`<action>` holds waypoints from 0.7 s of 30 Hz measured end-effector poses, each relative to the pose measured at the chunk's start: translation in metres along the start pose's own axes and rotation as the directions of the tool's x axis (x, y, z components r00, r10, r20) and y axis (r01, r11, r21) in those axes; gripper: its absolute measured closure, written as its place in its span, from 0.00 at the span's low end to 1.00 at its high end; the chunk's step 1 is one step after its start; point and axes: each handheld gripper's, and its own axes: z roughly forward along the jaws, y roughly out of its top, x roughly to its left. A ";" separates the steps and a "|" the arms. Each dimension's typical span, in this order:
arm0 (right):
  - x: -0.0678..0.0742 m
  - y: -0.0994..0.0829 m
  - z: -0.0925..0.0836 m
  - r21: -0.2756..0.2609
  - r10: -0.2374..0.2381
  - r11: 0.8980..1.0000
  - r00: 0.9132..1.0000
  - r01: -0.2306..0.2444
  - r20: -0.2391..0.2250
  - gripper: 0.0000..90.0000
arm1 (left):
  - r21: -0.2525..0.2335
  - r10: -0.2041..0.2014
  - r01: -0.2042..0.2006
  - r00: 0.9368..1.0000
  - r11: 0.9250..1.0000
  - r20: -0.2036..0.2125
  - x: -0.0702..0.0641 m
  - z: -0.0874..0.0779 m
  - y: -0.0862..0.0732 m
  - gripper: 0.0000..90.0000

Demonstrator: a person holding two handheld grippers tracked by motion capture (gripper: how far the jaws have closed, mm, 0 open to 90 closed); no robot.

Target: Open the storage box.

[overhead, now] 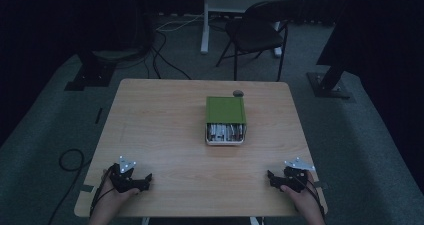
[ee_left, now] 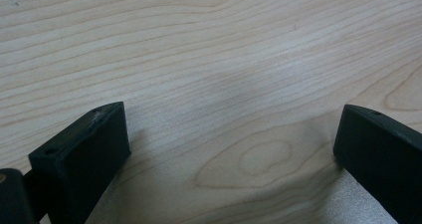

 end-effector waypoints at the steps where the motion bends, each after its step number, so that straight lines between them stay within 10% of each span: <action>1: 0.000 0.000 0.000 0.000 -0.003 1.000 1.000 0.003 -0.001 0.13 | 0.000 0.000 0.000 1.000 1.000 0.000 0.000 0.000 0.000 0.02; 21: 0.002 0.000 -0.001 0.001 0.002 1.000 1.000 -0.002 0.006 0.13 | 0.000 0.000 0.000 1.000 1.000 0.000 0.000 0.000 0.000 0.02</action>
